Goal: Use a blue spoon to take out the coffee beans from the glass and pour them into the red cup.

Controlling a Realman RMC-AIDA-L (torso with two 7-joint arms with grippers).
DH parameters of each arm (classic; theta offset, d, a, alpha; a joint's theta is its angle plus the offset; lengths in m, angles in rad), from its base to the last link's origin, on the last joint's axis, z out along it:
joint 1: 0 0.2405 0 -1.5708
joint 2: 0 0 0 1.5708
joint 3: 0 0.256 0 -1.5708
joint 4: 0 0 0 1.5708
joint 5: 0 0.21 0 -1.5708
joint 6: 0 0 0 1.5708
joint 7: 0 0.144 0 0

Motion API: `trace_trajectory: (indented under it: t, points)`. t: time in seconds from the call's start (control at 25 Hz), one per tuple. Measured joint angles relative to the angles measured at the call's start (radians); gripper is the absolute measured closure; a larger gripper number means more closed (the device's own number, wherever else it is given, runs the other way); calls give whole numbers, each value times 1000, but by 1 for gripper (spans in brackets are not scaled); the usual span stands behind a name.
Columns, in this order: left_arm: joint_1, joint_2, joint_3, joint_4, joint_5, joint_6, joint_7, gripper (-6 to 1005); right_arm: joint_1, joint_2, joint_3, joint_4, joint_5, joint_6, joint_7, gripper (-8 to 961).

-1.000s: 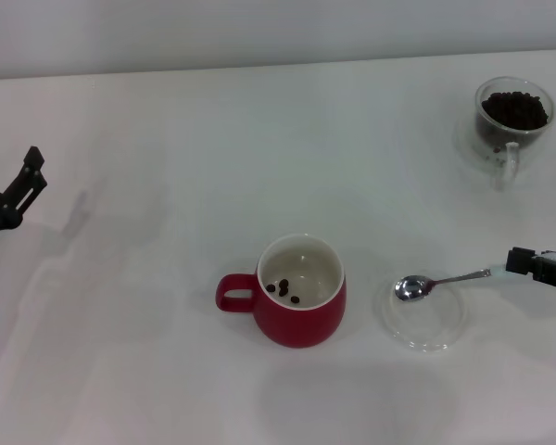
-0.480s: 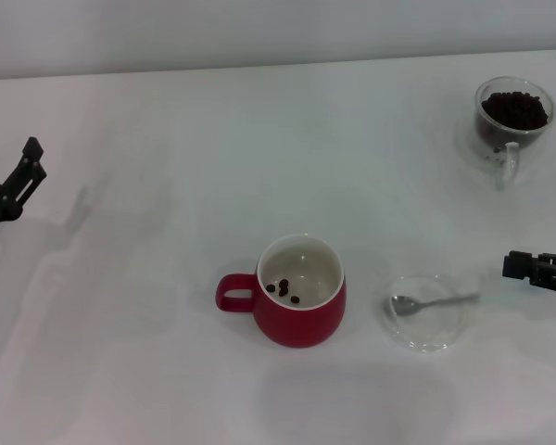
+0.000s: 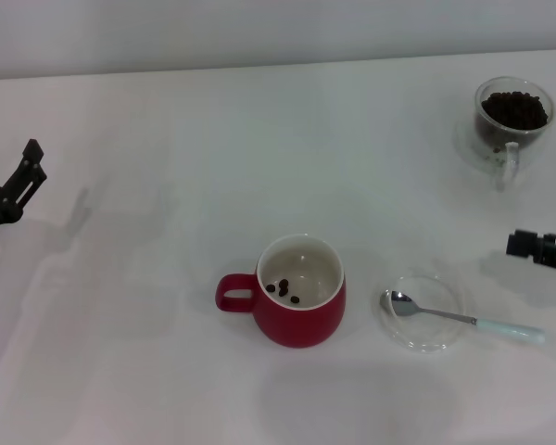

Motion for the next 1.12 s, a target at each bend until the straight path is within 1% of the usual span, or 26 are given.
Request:
trace_trajectory:
  t: [0.2,0.36,0.48,0.6,0.64,0.72,0.92,1.04,1.12]
  points:
    - [1,0,0,0,0,1,0,123,26,15,71,0,3,-40,-37,659]
    - [2,0,0,0,0,-2,0,122,39,42,172,0,5,-73,-116,658]
    - [6,0,0,0,0,-7,0,122,39,62,277,7,6,-95,-203,658]
    - [7,0,0,0,0,-6,0,123,35,83,405,14,8,-101,-305,658]
    - [3,0,0,-1,-3,-1,0,123,33,94,454,15,14,-101,-355,657]
    - [0,0,0,-4,-6,3,0,123,29,108,533,37,33,-102,-465,657]
    - [-3,-1,0,-22,-28,4,0,123,22,108,664,161,102,-146,-728,656]
    - [-1,-1,0,-28,-41,4,0,122,20,113,718,242,169,-199,-913,656]
    - [-1,-2,0,-28,-41,4,0,122,22,113,736,280,201,-236,-1024,656]
